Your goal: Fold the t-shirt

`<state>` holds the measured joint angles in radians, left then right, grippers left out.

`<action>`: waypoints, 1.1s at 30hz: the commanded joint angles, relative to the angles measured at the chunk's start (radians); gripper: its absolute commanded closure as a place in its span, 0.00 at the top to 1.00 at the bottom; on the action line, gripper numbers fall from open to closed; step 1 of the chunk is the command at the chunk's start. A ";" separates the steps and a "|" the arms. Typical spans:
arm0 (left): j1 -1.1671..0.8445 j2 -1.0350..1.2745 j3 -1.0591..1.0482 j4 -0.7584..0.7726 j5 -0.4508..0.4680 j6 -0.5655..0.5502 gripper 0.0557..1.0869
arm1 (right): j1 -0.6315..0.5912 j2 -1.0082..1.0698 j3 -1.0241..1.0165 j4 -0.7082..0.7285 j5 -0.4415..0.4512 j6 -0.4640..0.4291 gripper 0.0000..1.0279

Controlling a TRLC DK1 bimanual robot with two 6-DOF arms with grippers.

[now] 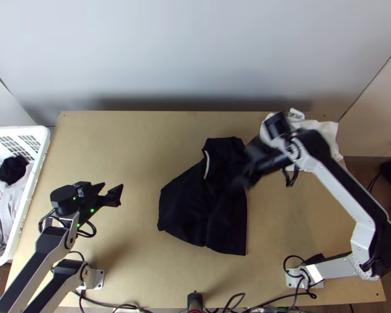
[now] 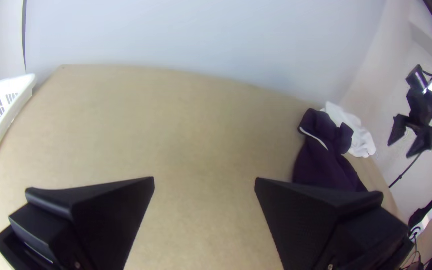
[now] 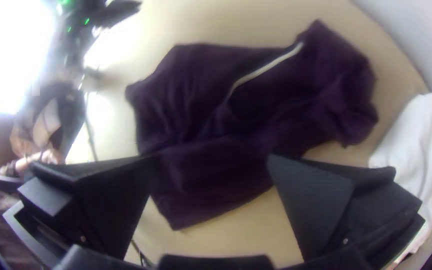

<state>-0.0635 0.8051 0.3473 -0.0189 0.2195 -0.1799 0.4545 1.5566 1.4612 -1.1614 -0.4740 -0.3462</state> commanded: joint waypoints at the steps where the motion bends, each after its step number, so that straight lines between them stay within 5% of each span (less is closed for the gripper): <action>1: -0.007 0.000 0.005 -0.001 -0.002 0.002 0.95 | 0.131 0.000 -0.084 -0.228 -0.084 -0.324 0.95; 10: -0.012 -0.006 0.010 -0.010 -0.014 0.002 0.95 | 0.173 0.089 -0.055 -0.112 -0.072 -0.456 0.95; 33: -0.016 0.008 0.016 -0.009 -0.026 0.003 0.95 | 0.164 0.410 0.169 -0.027 -0.071 -0.481 0.95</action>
<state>-0.0803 0.8036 0.3626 -0.0292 0.1932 -0.1761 0.6216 1.9194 1.5898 -1.2041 -0.5426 -0.8165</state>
